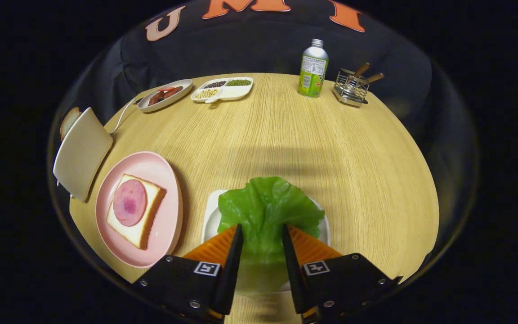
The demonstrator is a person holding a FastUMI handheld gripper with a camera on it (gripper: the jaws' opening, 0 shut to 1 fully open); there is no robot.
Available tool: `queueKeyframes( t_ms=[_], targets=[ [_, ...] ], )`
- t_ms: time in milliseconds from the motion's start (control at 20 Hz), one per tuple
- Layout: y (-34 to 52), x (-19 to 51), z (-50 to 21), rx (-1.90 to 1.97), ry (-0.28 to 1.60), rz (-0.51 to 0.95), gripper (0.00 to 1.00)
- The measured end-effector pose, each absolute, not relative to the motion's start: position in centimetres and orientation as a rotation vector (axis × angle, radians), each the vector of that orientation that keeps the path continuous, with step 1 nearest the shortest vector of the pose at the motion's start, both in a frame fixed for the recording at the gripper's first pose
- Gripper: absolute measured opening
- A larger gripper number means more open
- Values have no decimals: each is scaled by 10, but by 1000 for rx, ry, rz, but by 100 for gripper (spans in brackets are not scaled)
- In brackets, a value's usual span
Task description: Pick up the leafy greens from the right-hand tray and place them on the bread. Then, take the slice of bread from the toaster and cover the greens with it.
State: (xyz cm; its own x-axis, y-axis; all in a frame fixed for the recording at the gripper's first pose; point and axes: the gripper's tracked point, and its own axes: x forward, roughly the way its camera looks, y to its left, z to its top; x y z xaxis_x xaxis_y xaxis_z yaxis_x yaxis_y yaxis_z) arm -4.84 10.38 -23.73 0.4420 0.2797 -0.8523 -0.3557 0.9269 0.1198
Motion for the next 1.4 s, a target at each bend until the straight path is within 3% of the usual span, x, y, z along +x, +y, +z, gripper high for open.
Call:
queueKeyframes(
  t_ms=[50,200,300,750,1400],
  targets=[
    [106,-48,-237,-81,1035,403,48],
    [109,-49,-235,-81,1021,415,13],
    [109,-51,-233,-82,1022,431,5],
    [129,-40,-163,15,863,495,3],
    [252,-85,-135,2,841,827,3]
  ],
)
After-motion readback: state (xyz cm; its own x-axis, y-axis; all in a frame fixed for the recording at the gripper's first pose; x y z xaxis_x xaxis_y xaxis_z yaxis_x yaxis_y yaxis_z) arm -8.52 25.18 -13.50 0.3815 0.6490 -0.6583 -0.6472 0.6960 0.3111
